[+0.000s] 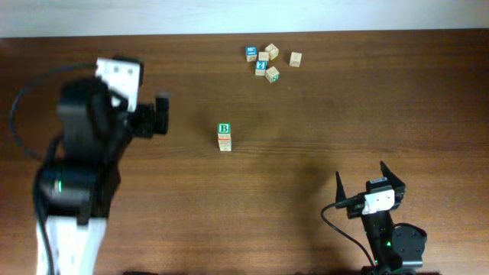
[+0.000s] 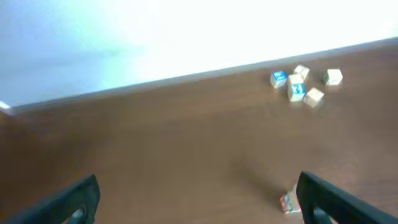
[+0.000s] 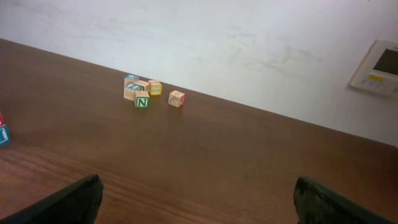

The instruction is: Rotate 4 blocks

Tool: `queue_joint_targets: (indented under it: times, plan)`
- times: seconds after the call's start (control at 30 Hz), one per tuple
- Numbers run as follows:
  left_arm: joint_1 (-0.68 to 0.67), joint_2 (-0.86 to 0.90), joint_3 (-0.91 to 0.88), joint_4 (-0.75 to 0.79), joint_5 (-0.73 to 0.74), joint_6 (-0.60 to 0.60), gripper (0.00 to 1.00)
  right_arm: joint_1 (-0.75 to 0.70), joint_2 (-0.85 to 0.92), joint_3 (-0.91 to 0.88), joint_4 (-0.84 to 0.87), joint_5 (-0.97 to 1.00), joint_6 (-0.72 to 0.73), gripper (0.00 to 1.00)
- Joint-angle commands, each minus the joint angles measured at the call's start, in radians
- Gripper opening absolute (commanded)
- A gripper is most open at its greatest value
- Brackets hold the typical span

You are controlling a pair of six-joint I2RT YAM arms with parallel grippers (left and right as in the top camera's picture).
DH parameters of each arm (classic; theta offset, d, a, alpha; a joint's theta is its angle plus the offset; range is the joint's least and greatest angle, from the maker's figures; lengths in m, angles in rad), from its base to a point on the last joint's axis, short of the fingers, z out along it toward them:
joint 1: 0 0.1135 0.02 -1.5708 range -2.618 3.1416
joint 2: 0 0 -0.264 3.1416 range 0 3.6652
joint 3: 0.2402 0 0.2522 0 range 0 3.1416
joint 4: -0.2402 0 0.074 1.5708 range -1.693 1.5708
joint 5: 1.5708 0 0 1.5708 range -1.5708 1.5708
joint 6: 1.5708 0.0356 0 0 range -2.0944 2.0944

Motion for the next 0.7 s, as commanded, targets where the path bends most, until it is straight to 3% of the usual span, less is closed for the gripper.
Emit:
queue_joint_targets:
  times: [0.0,0.1,0.23,0.33,0.67]
  plan:
    - [0.068,-0.341,-0.410,0.206,-0.013,0.059,0.99,0.006,-0.008,-0.011,0.002,0.008,-0.006,0.98]
    - [0.080,-0.663,-0.808,0.454,-0.014,0.060,0.99,0.006,-0.008,-0.011,0.002,0.008,-0.006,0.98]
    - [0.097,-0.986,-1.164,0.624,-0.014,0.137,0.99,0.006,-0.008,-0.011,0.002,0.008,-0.006,0.98]
    - [0.097,-1.113,-1.284,0.637,-0.014,0.152,0.99,0.006,-0.008,-0.011,0.002,0.008,-0.006,0.98]
    - [0.096,-1.116,-1.308,0.607,-0.010,0.151,0.99,0.006,-0.008,-0.011,0.002,0.008,-0.006,0.98]
